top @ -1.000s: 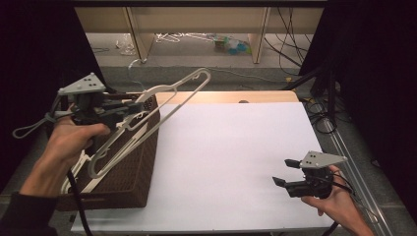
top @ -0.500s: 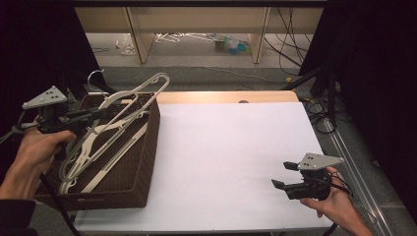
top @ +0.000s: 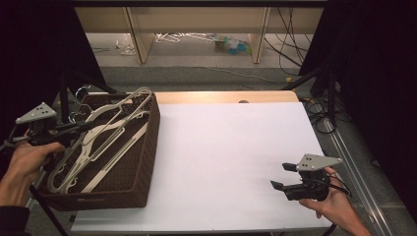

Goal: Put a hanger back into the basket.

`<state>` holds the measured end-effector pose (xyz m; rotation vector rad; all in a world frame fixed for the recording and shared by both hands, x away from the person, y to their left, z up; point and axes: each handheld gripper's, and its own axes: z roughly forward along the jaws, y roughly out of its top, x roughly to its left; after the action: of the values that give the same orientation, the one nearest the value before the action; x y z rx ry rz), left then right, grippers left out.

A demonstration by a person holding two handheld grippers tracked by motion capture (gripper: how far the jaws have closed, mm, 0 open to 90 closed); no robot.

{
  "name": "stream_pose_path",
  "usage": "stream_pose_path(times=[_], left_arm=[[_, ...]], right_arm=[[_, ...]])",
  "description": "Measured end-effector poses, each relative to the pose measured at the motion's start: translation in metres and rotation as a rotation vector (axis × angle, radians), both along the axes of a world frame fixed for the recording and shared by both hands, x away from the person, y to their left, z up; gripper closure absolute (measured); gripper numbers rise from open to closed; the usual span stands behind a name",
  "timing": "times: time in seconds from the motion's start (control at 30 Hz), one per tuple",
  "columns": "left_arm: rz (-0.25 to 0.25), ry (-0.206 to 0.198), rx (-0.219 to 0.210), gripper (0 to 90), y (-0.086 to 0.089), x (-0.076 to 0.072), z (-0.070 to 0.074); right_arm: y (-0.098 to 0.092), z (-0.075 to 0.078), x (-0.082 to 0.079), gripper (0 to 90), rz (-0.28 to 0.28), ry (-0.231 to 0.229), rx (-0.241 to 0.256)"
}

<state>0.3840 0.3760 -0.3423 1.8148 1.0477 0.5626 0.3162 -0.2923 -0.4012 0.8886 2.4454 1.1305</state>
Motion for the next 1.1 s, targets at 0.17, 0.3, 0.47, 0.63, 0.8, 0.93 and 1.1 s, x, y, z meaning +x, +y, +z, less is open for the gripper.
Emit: stream_pose_path(times=[0.17, 0.3, 0.47, 0.63, 0.8, 0.93, 1.1], left_arm=[[-0.006, 0.039, -0.015, 85.8, 0.001, -0.002, -0.01], [-0.01, 0.077, -0.016, 85.7, 0.0, 0.002, -0.019], [-0.013, 0.118, -0.022, 85.7, -0.005, 0.006, -0.031], [-0.009, 0.147, -0.035, 85.6, -0.007, 0.01, -0.042], [0.016, 0.182, -0.052, 85.5, -0.002, 0.016, -0.053], [0.056, 0.189, -0.066, 84.5, 0.002, 0.017, -0.058], [0.111, 0.2, -0.017, 82.2, 0.005, 0.017, -0.059]], right_arm=[[0.001, -0.001, 0.0, 28.4, -0.001, 0.002, -0.002], [0.002, -0.002, 0.001, 28.5, 0.005, -0.002, -0.001], [0.001, -0.002, 0.001, 28.4, 0.007, -0.001, -0.003], [0.001, -0.003, 0.002, 28.4, 0.008, 0.003, -0.004], [0.001, -0.003, 0.001, 28.4, 0.005, 0.011, -0.006], [0.001, -0.003, 0.001, 28.4, 0.005, 0.011, -0.005], [0.0, -0.004, 0.002, 28.4, 0.004, 0.012, -0.007]])
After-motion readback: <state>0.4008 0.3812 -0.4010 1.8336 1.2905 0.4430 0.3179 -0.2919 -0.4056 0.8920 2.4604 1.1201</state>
